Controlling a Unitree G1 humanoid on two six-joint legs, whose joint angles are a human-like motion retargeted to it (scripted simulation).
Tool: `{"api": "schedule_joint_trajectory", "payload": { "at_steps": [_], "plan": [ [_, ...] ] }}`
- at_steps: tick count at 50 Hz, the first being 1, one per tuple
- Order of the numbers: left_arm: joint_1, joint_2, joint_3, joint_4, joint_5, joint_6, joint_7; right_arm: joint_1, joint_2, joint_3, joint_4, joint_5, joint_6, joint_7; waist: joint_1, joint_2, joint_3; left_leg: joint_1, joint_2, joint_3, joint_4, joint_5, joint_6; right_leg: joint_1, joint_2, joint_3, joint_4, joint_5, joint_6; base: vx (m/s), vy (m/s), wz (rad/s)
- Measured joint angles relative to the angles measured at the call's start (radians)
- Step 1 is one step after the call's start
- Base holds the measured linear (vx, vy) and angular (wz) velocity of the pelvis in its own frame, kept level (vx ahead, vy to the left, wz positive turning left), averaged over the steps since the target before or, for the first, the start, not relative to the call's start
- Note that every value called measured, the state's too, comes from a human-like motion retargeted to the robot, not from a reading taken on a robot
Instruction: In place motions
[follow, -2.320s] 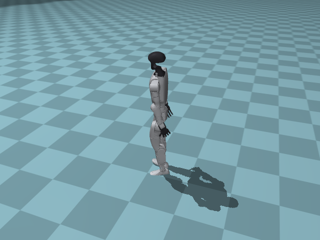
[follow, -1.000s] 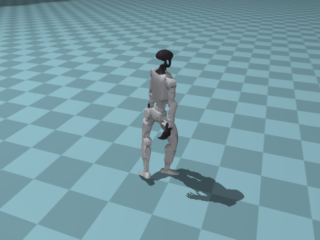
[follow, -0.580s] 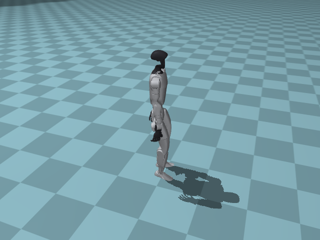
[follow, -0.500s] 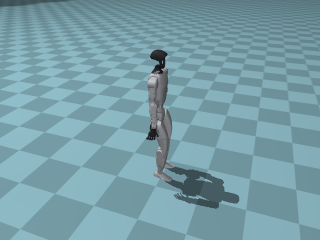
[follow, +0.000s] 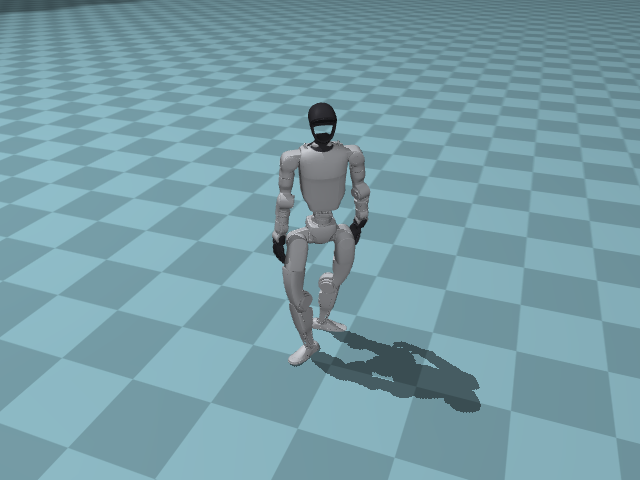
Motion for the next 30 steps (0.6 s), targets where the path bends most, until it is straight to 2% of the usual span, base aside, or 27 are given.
{"api": "schedule_joint_trajectory", "payload": {
  "at_steps": [3,5,8,10,13,15,17,20,25,28,30],
  "plan": [
    [0.001,-0.026,0.009,-0.04,0.016,-0.012,-0.019,0.008,-0.007,-0.027,0.046,0.033,0.013,-0.022,-0.018,0.006,-0.007,0.042,0.001,0.062,0.009,0.001,-0.025,-0.017,0.011,0.052,-0.023,0.131,-0.033,0.17,-0.29,-1.56],
    [0.006,-0.037,0.016,-0.072,0.032,-0.024,-0.038,0.022,-0.014,-0.045,0.083,0.063,0.02,-0.036,-0.034,0.002,-0.022,0.069,-0.005,0.095,0.02,0.011,-0.035,-0.049,0.039,0.186,-0.031,0.123,-0.047,0.31,-0.33,-1.01],
    [0.008,-0.047,-0.003,-0.108,0.048,-0.035,-0.047,0.054,-0.026,-0.086,0.133,0.118,0.033,-0.045,-0.048,-0.012,-0.031,0.113,0.002,0.091,0.061,0.059,-0.005,-0.007,0.048,0.178,-0.089,0.143,-0.038,0.32,-0.28,-0.71],
    [0.002,-0.049,-0.017,-0.126,0.043,-0.042,-0.041,0.069,-0.033,-0.104,0.159,0.155,0.037,-0.056,-0.044,-0.044,-0.029,0.141,0.0,0.063,0.111,0.116,0.039,0.016,0.028,0.215,-0.105,0.15,-0.019,0.22,-0.24,-0.92],
    [0.002,-0.054,-0.022,-0.155,0.047,-0.054,-0.044,0.083,-0.042,-0.113,0.175,0.181,0.042,-0.073,-0.029,-0.136,-0.032,0.11,0.019,-0.08,0.308,0.188,0.18,0.04,-0.06,0.286,-0.119,0.167,-0.001,0.27,-0.19,-1.11],
    [0.001,-0.052,-0.032,-0.168,0.04,-0.059,-0.045,0.081,-0.044,-0.119,0.176,0.172,0.046,-0.079,-0.021,-0.18,-0.023,0.028,0.074,-0.223,0.527,0.183,0.249,0.058,-0.093,0.33,-0.132,0.175,0.003,0.27,-0.17,-1.13],
    [-0.008,-0.053,-0.036,-0.166,0.03,-0.061,-0.04,0.073,-0.045,-0.116,0.163,0.15,0.048,-0.069,-0.011,-0.179,-0.009,-0.054,0.102,-0.373,0.654,0.158,0.212,0.074,-0.078,0.352,-0.152,0.189,0.0,0.16,-0.13,-1.11],
    [-0.026,-0.068,-0.031,-0.146,0.011,-0.058,-0.031,0.057,-0.045,-0.106,0.119,0.106,0.046,-0.05,0.012,-0.158,0.005,-0.159,0.074,-0.546,0.706,0.112,0.143,0.081,-0.04,0.395,-0.184,0.213,-0.009,0.08,-0.02,-1.22],
    [-0.024,-0.088,-0.03,-0.135,0.004,-0.061,-0.045,0.035,-0.04,-0.088,0.041,0.021,0.024,-0.018,0.0,-0.109,-0.004,-0.207,0.029,-0.559,0.483,0.023,0.11,0.076,0.007,0.441,-0.209,0.233,-0.011,0.1,0.05,-0.89],
    [-0.021,-0.091,-0.043,-0.135,0.024,-0.063,-0.039,0.033,-0.036,-0.082,0.013,0.004,0.019,0.002,-0.006,-0.04,0.002,-0.235,0.012,-0.595,0.286,0.026,0.043,0.087,0.081,0.46,-0.217,0.233,-0.013,0.12,0.09,-0.66],
    [-0.014,-0.093,-0.055,-0.133,0.039,-0.066,-0.037,0.04,-0.034,-0.078,0.008,0.016,0.016,0.007,-0.01,-0.019,0.006,-0.258,-0.028,-0.653,0.207,0.072,0.11,0.11,0.108,0.473,-0.227,0.233,-0.013,0.16,0.08,-0.24]
  ]
}}
